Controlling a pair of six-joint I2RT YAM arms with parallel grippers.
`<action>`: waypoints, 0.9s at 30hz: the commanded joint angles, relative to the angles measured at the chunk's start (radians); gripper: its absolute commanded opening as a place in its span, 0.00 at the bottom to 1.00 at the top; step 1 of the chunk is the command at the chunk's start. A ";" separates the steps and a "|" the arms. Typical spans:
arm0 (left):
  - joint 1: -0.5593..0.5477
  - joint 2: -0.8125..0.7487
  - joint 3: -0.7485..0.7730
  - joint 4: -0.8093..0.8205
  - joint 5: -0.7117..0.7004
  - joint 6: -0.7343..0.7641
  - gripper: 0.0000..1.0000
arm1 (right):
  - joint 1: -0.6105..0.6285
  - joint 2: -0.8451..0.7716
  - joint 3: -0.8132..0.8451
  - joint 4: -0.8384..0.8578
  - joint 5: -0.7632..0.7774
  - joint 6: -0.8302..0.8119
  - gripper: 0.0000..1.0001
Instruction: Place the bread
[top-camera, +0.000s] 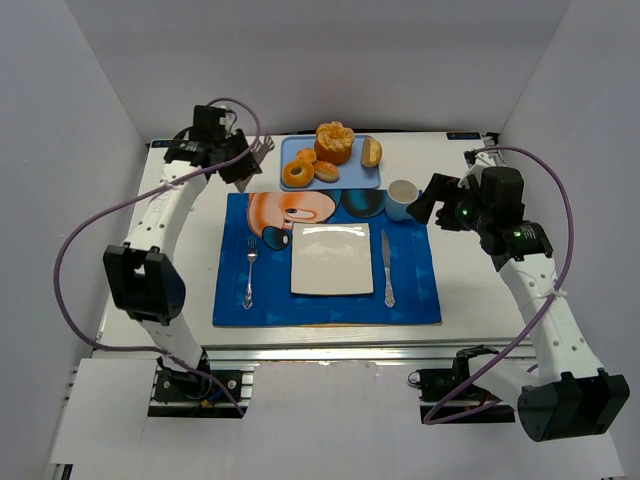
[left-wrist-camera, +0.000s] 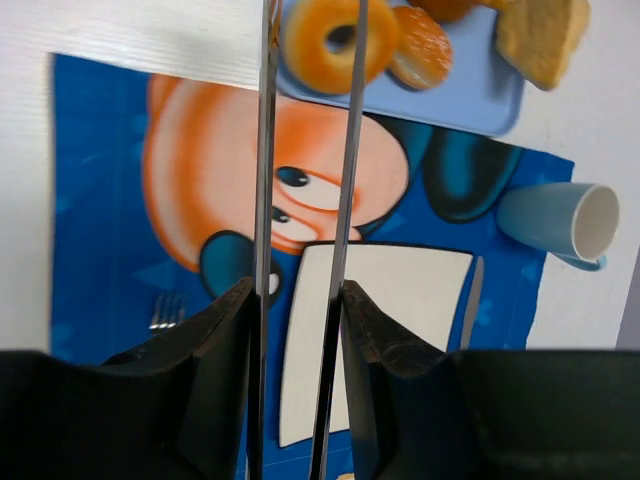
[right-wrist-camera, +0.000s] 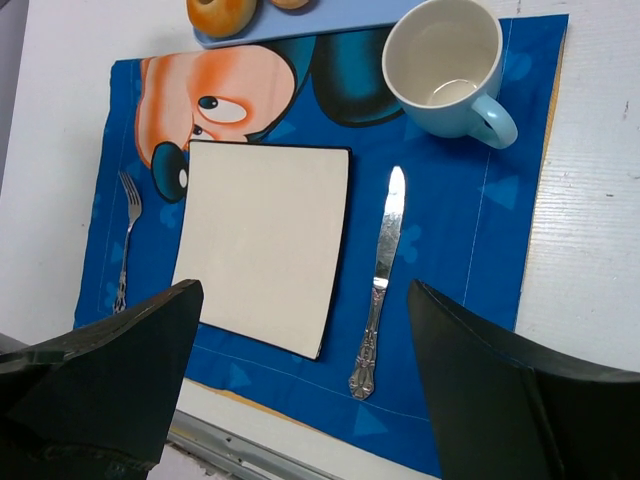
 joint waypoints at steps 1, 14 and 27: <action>-0.041 0.054 0.095 -0.054 -0.013 -0.014 0.48 | 0.007 -0.019 0.043 0.047 0.010 0.001 0.89; -0.124 0.316 0.320 -0.151 -0.062 0.046 0.54 | 0.005 -0.029 0.045 0.044 0.059 -0.018 0.89; -0.129 0.382 0.302 -0.140 -0.041 0.057 0.37 | 0.005 -0.016 0.034 0.050 0.073 -0.024 0.89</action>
